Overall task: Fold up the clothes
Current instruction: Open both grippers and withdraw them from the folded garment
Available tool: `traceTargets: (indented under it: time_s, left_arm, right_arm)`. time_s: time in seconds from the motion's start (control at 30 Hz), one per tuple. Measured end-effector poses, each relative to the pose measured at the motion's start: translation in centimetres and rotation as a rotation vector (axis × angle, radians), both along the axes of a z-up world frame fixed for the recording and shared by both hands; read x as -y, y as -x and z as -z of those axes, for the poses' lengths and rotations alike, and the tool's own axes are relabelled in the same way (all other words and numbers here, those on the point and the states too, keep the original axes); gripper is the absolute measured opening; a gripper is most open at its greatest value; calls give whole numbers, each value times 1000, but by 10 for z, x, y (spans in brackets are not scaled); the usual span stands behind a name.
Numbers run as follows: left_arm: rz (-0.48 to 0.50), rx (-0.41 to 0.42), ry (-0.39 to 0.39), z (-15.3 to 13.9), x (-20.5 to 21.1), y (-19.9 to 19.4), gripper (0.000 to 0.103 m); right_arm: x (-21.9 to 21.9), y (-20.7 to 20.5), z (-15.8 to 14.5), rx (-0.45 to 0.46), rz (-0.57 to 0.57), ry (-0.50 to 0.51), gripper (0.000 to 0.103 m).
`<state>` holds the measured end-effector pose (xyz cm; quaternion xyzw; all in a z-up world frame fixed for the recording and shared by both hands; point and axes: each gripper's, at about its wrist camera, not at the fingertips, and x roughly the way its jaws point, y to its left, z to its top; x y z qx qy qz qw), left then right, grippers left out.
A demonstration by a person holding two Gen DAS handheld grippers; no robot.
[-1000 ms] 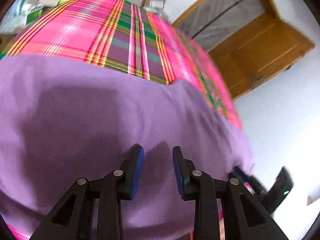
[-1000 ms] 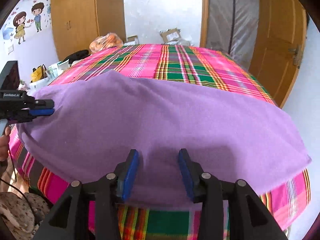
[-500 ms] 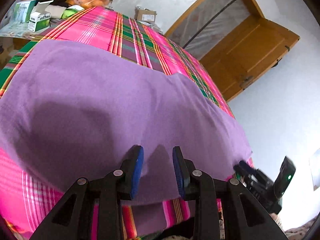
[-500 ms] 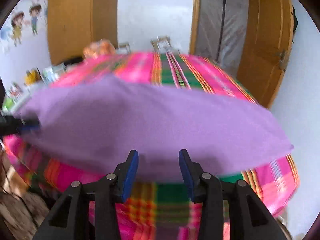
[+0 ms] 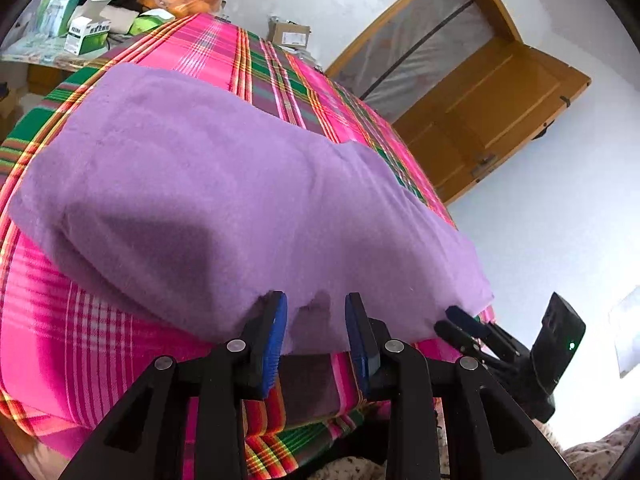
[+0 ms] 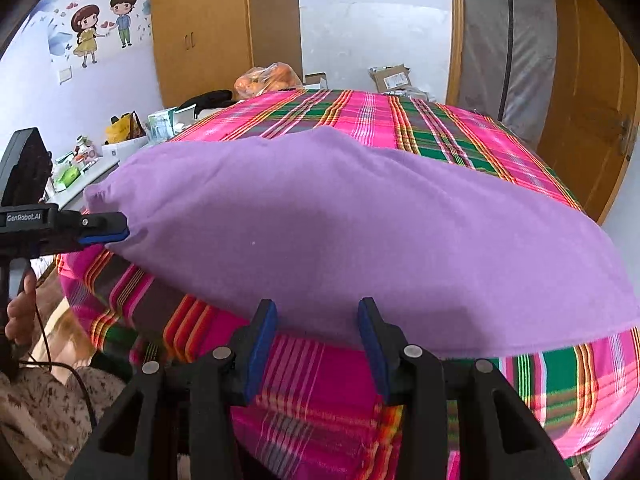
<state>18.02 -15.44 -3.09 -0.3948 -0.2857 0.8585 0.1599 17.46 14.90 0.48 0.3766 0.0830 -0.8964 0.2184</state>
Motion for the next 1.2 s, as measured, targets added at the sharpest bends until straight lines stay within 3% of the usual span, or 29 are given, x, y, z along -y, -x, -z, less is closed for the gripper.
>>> traceTargets:
  time_s: [0.37, 0.63, 0.73, 0.87, 1.0, 1.2]
  left_arm:
    - [6, 9, -6, 0, 6, -10, 31]
    - [7, 11, -17, -1, 8, -8, 31]
    - [2, 11, -18, -1, 9, -8, 31]
    - [-8, 17, -33, -1, 12, -11, 31]
    - [-23, 17, -61, 1, 16, -15, 31]
    - [-35, 24, -75, 2, 20, -13, 31]
  right_arm:
    - [24, 19, -5, -8, -51, 21, 43]
    - [2, 9, -2, 26, -25, 42, 42]
    - [-1, 10, -10, -11, -13, 44, 42]
    - [-11, 24, -14, -71, 48, 20, 42]
    - [-39, 37, -2, 14, 157, 68, 40]
    - [-39, 19, -3, -15, 165, -5, 40]
